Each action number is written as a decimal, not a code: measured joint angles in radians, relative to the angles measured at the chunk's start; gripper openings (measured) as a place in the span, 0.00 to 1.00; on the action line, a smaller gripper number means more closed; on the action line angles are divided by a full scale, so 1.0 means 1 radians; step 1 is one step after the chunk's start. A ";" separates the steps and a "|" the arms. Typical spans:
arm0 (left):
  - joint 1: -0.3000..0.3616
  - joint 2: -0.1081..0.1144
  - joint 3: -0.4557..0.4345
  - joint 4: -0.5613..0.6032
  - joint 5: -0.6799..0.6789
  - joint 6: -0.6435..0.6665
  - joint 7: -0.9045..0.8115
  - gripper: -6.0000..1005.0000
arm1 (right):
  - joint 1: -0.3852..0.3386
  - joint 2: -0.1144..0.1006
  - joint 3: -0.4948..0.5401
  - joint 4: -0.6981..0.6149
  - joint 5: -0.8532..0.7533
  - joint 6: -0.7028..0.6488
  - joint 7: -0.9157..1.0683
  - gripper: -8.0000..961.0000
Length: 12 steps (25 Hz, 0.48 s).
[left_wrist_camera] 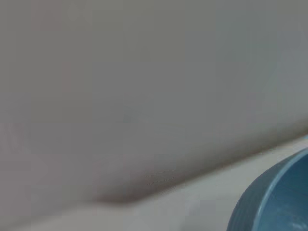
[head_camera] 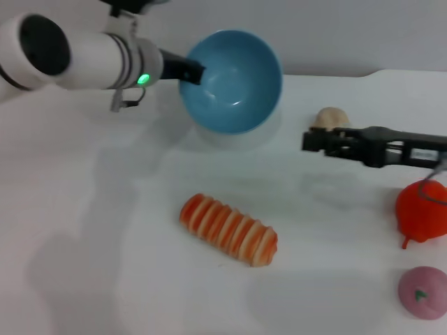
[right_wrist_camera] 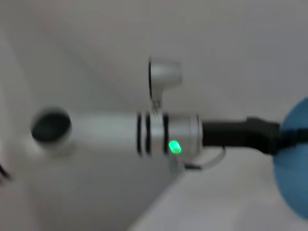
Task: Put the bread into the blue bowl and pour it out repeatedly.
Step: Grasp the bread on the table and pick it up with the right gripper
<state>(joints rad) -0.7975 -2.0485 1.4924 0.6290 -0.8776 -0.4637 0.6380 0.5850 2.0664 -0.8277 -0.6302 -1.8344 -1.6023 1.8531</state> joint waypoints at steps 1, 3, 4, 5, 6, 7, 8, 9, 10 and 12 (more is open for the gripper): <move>0.003 0.000 -0.041 0.005 0.030 -0.053 0.000 0.01 | 0.014 0.001 -0.035 -0.031 -0.022 0.020 0.029 0.47; 0.012 0.000 -0.100 0.016 0.079 -0.133 0.000 0.01 | 0.038 0.002 -0.105 -0.089 -0.059 0.060 0.100 0.47; 0.020 0.000 -0.137 0.025 0.106 -0.184 0.000 0.01 | 0.050 0.002 -0.145 -0.122 -0.079 0.084 0.139 0.47; 0.020 0.000 -0.137 0.025 0.106 -0.184 0.000 0.01 | 0.061 0.002 -0.187 -0.150 -0.099 0.103 0.177 0.47; 0.037 0.000 -0.203 0.046 0.140 -0.270 -0.003 0.01 | 0.071 0.002 -0.222 -0.175 -0.121 0.121 0.212 0.47; 0.041 0.001 -0.216 0.051 0.144 -0.288 -0.004 0.01 | 0.081 0.003 -0.268 -0.204 -0.147 0.138 0.248 0.47; 0.049 0.001 -0.239 0.060 0.151 -0.322 -0.005 0.01 | 0.098 0.003 -0.320 -0.229 -0.182 0.157 0.293 0.47; 0.056 0.003 -0.261 0.071 0.157 -0.360 -0.005 0.01 | 0.112 0.003 -0.356 -0.241 -0.209 0.171 0.327 0.47; 0.056 0.003 -0.261 0.071 0.157 -0.360 -0.005 0.01 | 0.127 0.004 -0.390 -0.250 -0.234 0.182 0.359 0.47; 0.074 0.006 -0.287 0.099 0.163 -0.425 -0.009 0.01 | 0.166 0.004 -0.460 -0.252 -0.279 0.196 0.421 0.47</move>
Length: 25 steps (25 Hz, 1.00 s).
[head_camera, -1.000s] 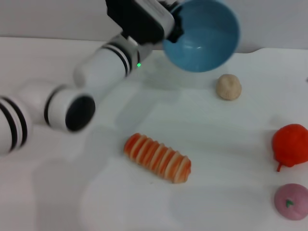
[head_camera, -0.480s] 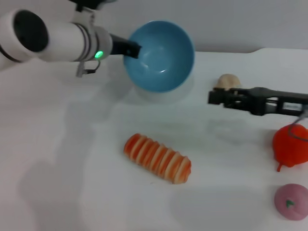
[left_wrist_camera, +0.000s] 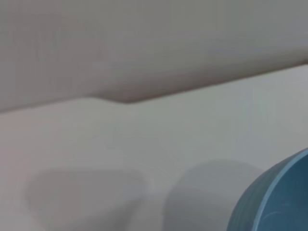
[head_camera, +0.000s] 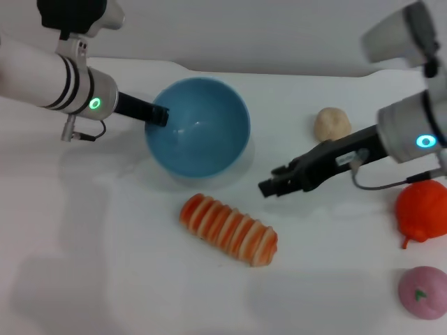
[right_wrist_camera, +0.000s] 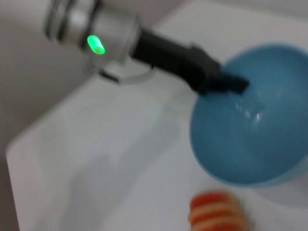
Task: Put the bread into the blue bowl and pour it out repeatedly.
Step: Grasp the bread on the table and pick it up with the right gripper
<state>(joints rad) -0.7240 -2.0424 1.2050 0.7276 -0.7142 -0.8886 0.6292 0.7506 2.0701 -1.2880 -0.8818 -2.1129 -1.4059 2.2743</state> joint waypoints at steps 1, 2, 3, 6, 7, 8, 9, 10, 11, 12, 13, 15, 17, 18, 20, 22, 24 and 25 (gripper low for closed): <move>0.006 0.002 -0.004 0.007 0.001 -0.017 -0.003 0.01 | 0.019 0.001 -0.030 0.003 -0.014 0.003 0.024 0.47; 0.006 0.002 -0.004 0.007 0.001 -0.017 -0.003 0.00 | 0.035 0.001 -0.061 0.008 -0.024 0.010 0.043 0.47; 0.014 0.004 -0.010 0.011 0.001 -0.026 -0.014 0.00 | 0.049 0.002 -0.096 0.012 -0.030 0.019 0.057 0.47; 0.017 0.003 -0.025 0.013 0.001 -0.024 -0.018 0.01 | 0.069 0.005 -0.198 0.021 -0.033 0.073 0.087 0.47; 0.017 0.002 -0.031 0.016 0.002 -0.024 -0.018 0.01 | 0.074 0.006 -0.225 0.026 -0.032 0.093 0.093 0.47; 0.017 0.001 -0.033 0.019 0.002 -0.024 -0.018 0.01 | 0.079 0.007 -0.255 0.035 -0.031 0.110 0.099 0.47; 0.017 0.001 -0.034 0.024 0.002 -0.024 -0.018 0.01 | 0.084 0.008 -0.280 0.044 -0.029 0.123 0.105 0.47; 0.017 0.001 -0.035 0.030 0.002 -0.025 -0.018 0.01 | 0.088 0.008 -0.299 0.050 -0.028 0.133 0.110 0.47; 0.017 0.001 -0.035 0.034 0.002 -0.027 -0.018 0.01 | 0.091 0.008 -0.322 0.056 -0.027 0.144 0.118 0.47; 0.017 0.001 -0.036 0.038 0.002 -0.028 -0.018 0.01 | 0.091 0.009 -0.339 0.060 -0.026 0.154 0.123 0.47; 0.017 0.001 -0.036 0.039 0.003 -0.028 -0.018 0.01 | 0.091 0.010 -0.354 0.061 -0.024 0.167 0.125 0.47; 0.015 0.000 -0.036 0.040 0.003 -0.028 -0.018 0.01 | 0.089 0.012 -0.397 0.065 -0.022 0.194 0.127 0.47; 0.012 -0.001 -0.036 0.040 0.003 -0.028 -0.018 0.01 | 0.088 0.014 -0.457 0.065 -0.021 0.229 0.128 0.47; 0.011 -0.002 -0.036 0.041 0.003 -0.028 -0.017 0.01 | 0.087 0.015 -0.482 0.065 -0.020 0.250 0.129 0.47; 0.009 -0.003 -0.037 0.042 0.003 -0.029 -0.016 0.01 | 0.082 0.017 -0.538 0.067 -0.005 0.302 0.134 0.47; 0.009 -0.003 -0.037 0.046 0.003 -0.030 -0.014 0.01 | 0.081 0.017 -0.585 0.077 0.017 0.348 0.148 0.47; 0.012 -0.004 -0.037 0.052 0.003 -0.032 -0.013 0.01 | 0.082 0.018 -0.617 0.093 0.032 0.386 0.166 0.47; 0.014 -0.004 -0.037 0.054 0.003 -0.032 -0.012 0.01 | 0.083 0.018 -0.624 0.101 0.034 0.399 0.170 0.47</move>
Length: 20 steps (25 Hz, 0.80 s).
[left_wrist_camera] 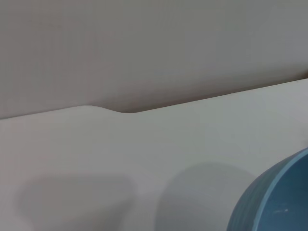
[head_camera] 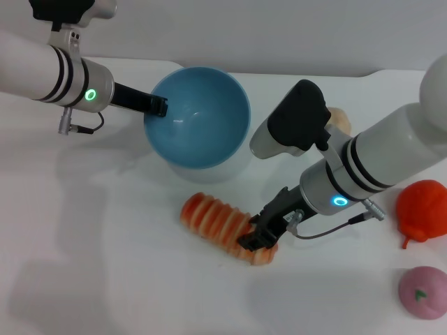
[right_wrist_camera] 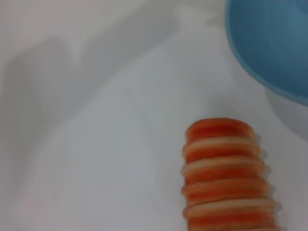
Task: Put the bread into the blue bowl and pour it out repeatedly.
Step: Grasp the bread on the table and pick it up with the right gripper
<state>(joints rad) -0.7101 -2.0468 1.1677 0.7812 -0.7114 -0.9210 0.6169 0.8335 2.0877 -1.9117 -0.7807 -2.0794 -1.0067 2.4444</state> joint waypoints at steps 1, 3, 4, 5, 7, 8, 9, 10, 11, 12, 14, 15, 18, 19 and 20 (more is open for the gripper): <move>0.001 0.000 0.000 0.001 0.000 -0.001 0.000 0.01 | 0.000 0.000 -0.005 0.007 0.001 0.009 0.002 0.47; 0.002 0.000 0.000 0.001 0.000 -0.001 0.001 0.00 | -0.001 0.001 -0.016 0.024 0.010 0.028 0.002 0.47; 0.003 0.000 0.000 0.001 0.000 -0.001 0.001 0.00 | 0.000 0.001 -0.027 0.036 0.023 0.041 0.002 0.47; 0.003 0.000 0.000 0.001 0.000 -0.001 0.001 0.01 | 0.001 0.002 -0.039 0.046 0.038 0.052 0.002 0.47; 0.003 0.000 0.000 0.001 0.000 -0.001 0.002 0.01 | 0.004 0.002 -0.061 0.062 0.064 0.076 0.002 0.47; 0.003 0.000 0.000 0.001 0.000 -0.001 0.002 0.01 | 0.002 0.002 -0.087 0.066 0.077 0.103 -0.001 0.47; 0.002 0.000 0.000 0.001 0.000 -0.001 0.002 0.01 | 0.002 0.002 -0.087 0.066 0.077 0.103 -0.001 0.47; 0.001 0.000 0.000 0.001 0.000 -0.001 0.002 0.01 | 0.000 0.002 -0.099 0.066 0.078 0.117 -0.001 0.47; 0.000 0.000 0.001 0.001 0.000 -0.001 0.002 0.01 | -0.001 0.002 -0.111 0.066 0.079 0.130 -0.001 0.47; 0.000 0.000 0.002 0.001 0.000 -0.001 0.002 0.00 | -0.002 0.003 -0.119 0.066 0.079 0.138 0.000 0.47; -0.002 0.001 0.005 0.001 0.000 -0.001 0.002 0.00 | -0.002 0.003 -0.124 0.069 0.079 0.146 0.000 0.47; -0.002 0.001 0.006 0.001 0.000 -0.001 0.003 0.00 | -0.002 0.003 -0.124 0.070 0.079 0.148 0.000 0.47; -0.002 0.000 0.010 0.001 0.000 -0.001 0.003 0.00 | -0.004 0.004 -0.122 0.075 0.079 0.157 0.000 0.47; -0.002 0.000 0.010 0.001 0.000 -0.002 0.002 0.00 | -0.005 0.003 -0.120 0.077 0.079 0.159 0.000 0.44; -0.002 0.000 0.010 0.001 0.000 -0.002 0.001 0.00 | -0.005 0.003 -0.120 0.077 0.079 0.161 -0.002 0.41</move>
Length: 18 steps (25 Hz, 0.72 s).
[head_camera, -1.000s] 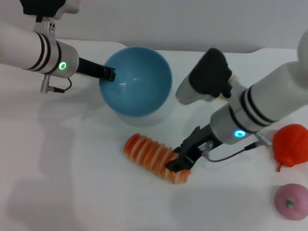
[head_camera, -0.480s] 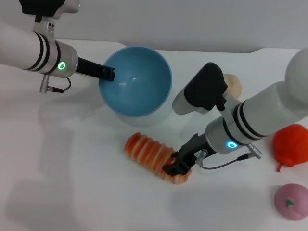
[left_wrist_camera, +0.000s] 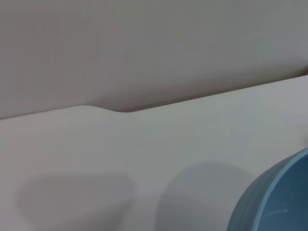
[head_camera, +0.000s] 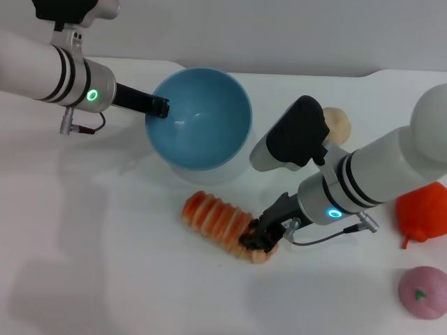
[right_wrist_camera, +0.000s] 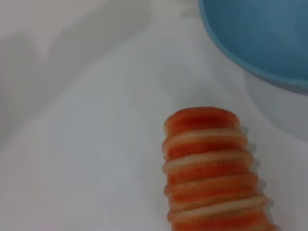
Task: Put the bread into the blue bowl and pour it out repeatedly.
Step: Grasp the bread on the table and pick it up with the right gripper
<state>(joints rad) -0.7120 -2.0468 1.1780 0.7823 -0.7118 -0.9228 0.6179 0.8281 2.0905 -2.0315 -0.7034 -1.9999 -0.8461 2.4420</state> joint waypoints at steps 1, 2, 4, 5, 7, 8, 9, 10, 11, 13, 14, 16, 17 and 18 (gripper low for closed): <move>0.001 0.000 0.000 0.000 0.000 0.000 -0.002 0.00 | -0.001 -0.001 -0.001 0.000 0.000 0.003 -0.007 0.38; 0.002 0.000 0.000 0.000 0.000 0.000 -0.003 0.00 | -0.003 -0.002 -0.001 -0.004 0.000 0.005 -0.014 0.36; 0.004 0.000 -0.001 0.000 0.000 -0.004 -0.003 0.01 | -0.017 -0.005 0.002 -0.023 0.000 0.007 -0.027 0.30; 0.004 -0.001 -0.002 0.001 0.000 -0.006 -0.003 0.01 | -0.026 -0.007 0.005 -0.036 0.000 0.007 -0.033 0.29; 0.005 -0.001 -0.006 0.002 0.000 -0.012 -0.003 0.01 | -0.042 -0.011 0.019 -0.058 0.000 0.001 -0.048 0.28; 0.005 -0.001 -0.007 0.002 0.000 -0.013 -0.002 0.01 | -0.052 -0.011 0.033 -0.067 -0.001 -0.007 -0.059 0.28; 0.005 -0.001 -0.007 0.003 0.000 -0.013 -0.002 0.01 | -0.062 -0.012 0.049 -0.075 0.000 -0.014 -0.072 0.27; 0.005 -0.001 -0.007 0.003 0.000 -0.013 -0.002 0.01 | -0.075 -0.012 0.072 -0.087 -0.001 -0.028 -0.088 0.26; 0.005 -0.001 -0.007 0.004 0.000 -0.013 -0.002 0.01 | -0.103 -0.012 0.126 -0.113 -0.001 -0.061 -0.123 0.26; 0.005 -0.001 -0.007 0.005 0.000 -0.013 -0.002 0.01 | -0.117 -0.012 0.150 -0.124 -0.001 -0.077 -0.139 0.25; 0.005 -0.001 -0.007 0.006 0.000 -0.013 -0.002 0.01 | -0.132 -0.012 0.180 -0.136 -0.001 -0.093 -0.156 0.24; 0.005 -0.001 -0.008 0.007 0.000 -0.013 -0.001 0.00 | -0.162 -0.012 0.244 -0.155 -0.001 -0.141 -0.193 0.22; 0.005 -0.001 -0.008 0.007 0.000 -0.013 -0.001 0.01 | -0.174 -0.012 0.278 -0.163 -0.001 -0.167 -0.212 0.21; 0.005 0.000 -0.008 0.007 0.000 -0.013 -0.002 0.01 | -0.184 -0.012 0.307 -0.167 -0.001 -0.190 -0.227 0.21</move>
<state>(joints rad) -0.7071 -2.0473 1.1703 0.7895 -0.7118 -0.9359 0.6164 0.6438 2.0784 -1.7249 -0.8707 -2.0005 -1.0361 2.2153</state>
